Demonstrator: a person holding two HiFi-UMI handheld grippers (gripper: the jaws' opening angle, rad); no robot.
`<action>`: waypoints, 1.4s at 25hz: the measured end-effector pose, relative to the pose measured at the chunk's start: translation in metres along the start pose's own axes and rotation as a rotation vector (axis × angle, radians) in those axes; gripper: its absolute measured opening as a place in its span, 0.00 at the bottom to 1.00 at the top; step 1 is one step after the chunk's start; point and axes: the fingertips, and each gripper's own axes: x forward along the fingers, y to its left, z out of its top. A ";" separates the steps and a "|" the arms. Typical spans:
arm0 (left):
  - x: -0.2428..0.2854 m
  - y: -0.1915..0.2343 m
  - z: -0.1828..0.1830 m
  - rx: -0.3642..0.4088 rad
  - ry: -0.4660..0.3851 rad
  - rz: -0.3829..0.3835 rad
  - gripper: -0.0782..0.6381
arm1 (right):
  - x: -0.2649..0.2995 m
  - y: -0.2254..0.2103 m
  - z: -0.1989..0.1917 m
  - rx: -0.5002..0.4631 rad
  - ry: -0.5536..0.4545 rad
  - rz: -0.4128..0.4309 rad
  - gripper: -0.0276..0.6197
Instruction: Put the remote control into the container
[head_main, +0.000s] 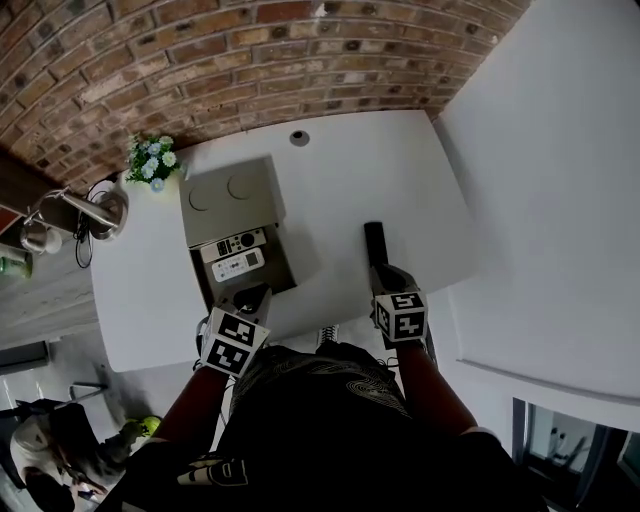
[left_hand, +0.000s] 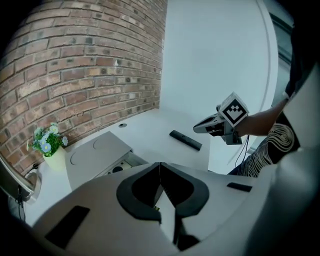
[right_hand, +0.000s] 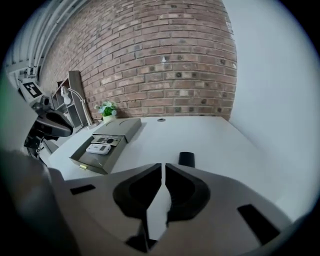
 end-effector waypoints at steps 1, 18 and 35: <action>0.004 -0.001 0.001 0.003 0.005 0.003 0.12 | 0.003 -0.007 -0.004 0.004 0.014 -0.008 0.06; 0.021 0.003 0.013 -0.165 0.020 0.051 0.12 | 0.084 -0.053 -0.053 0.004 0.302 -0.013 0.40; 0.005 0.024 0.000 -0.243 0.000 0.073 0.12 | 0.080 -0.052 -0.050 0.038 0.302 0.030 0.41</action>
